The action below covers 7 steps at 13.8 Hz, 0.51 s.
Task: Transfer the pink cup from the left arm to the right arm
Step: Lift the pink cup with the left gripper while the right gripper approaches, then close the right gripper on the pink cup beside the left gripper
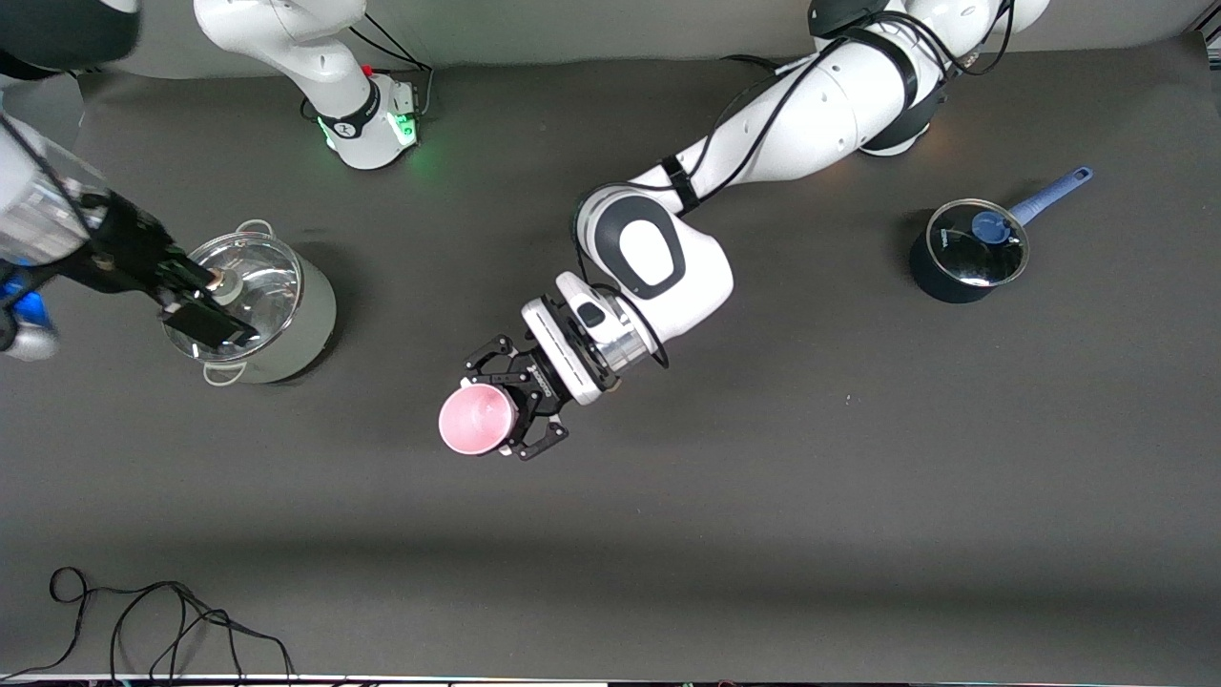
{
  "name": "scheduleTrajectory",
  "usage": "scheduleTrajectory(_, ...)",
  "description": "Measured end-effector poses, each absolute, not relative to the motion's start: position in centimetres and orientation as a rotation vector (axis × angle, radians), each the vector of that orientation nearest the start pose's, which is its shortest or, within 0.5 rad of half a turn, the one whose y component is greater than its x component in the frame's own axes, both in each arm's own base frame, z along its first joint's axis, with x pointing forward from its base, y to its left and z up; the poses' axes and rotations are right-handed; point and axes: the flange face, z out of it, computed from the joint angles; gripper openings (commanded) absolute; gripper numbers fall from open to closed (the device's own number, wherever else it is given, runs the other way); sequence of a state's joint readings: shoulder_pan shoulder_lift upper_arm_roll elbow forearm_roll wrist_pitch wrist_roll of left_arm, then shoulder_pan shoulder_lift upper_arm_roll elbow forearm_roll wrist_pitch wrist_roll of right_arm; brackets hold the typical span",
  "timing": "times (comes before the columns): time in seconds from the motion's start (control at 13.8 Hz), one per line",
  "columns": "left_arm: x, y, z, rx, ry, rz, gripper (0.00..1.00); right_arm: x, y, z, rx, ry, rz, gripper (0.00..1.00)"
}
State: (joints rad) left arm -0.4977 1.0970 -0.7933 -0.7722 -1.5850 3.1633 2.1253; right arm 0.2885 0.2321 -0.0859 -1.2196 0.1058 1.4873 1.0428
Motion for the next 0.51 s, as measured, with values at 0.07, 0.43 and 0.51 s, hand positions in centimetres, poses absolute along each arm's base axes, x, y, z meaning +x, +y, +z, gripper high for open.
scheduleTrajectory(0.07, 59.9, -55.1, 37.8, 1.765, -0.809, 1.436, 0.00, 60.0, 15.7, 64.7, -2.795, 1.224, 0.030, 1.00)
scheduleTrajectory(0.43, 58.3, -56.4, 38.5, 1.786, -0.844, 1.459, 0.00, 59.9, 23.9, 64.2, -2.791, 1.229, 0.021, 1.00)
scheduleTrajectory(0.51, 57.9, -56.6, 38.4, 1.791, -0.852, 1.460, 0.00, 59.9, 24.7, 64.1, -2.791, 1.228, 0.020, 1.00)
